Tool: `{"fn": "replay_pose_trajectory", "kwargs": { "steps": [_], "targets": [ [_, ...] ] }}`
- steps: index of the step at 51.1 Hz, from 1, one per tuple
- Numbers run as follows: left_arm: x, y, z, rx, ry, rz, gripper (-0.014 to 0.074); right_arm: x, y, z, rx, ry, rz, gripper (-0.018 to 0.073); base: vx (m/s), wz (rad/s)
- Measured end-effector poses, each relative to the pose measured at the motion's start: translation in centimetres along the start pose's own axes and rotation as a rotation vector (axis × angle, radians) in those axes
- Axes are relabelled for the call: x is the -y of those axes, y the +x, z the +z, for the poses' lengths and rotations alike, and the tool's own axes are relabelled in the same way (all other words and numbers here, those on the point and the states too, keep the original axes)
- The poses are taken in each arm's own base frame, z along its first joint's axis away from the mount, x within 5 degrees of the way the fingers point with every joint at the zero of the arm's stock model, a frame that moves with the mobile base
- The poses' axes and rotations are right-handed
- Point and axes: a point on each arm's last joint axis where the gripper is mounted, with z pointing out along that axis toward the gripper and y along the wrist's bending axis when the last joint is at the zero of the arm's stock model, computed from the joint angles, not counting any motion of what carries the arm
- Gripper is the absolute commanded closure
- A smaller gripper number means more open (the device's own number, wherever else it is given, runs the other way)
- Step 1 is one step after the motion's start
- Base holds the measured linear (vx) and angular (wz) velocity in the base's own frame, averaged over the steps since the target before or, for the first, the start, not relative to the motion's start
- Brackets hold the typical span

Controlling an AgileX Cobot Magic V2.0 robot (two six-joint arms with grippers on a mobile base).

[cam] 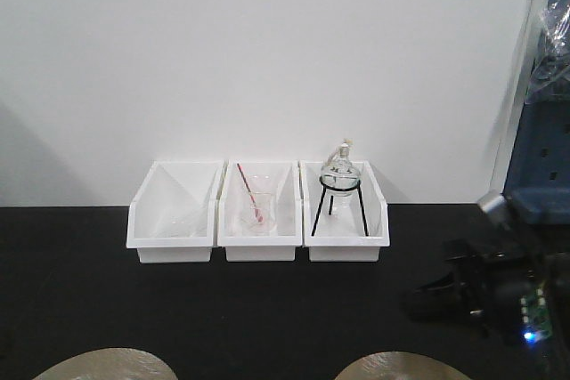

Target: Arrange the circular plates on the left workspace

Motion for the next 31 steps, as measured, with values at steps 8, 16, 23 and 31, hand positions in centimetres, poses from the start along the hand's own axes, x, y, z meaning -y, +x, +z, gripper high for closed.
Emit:
{"fn": "replay_pose_trajectory", "kwargs": {
  "steps": [8, 16, 23, 31],
  "targets": [
    [-2.1, -0.7, -1.8, 0.045, -0.077, -0.032, 0.0596, 1.2, -0.9, -3.9, 0.124, 0.035, 0.024, 0.0561, 0.00, 0.00],
    [-2.6, 0.2, -1.9, -0.055, -0.127, 0.028, 0.0589, 2.0, -1.2, -5.5, 0.171, 0.052, 0.048, 0.0561, 0.00, 0.00],
    [-3.0, 0.6, -2.0, -0.100, -0.174, 0.067, 0.0532, 2.1, -1.2, -5.7, 0.174, 0.052, 0.051, 0.0561, 0.00, 0.00],
    [-3.3, 0.5, -2.0, -0.097, -0.204, 0.083, 0.0404, 2.0, -1.1, -5.7, 0.160, 0.041, 0.049, 0.0561, 0.00, 0.00]
  ]
}}
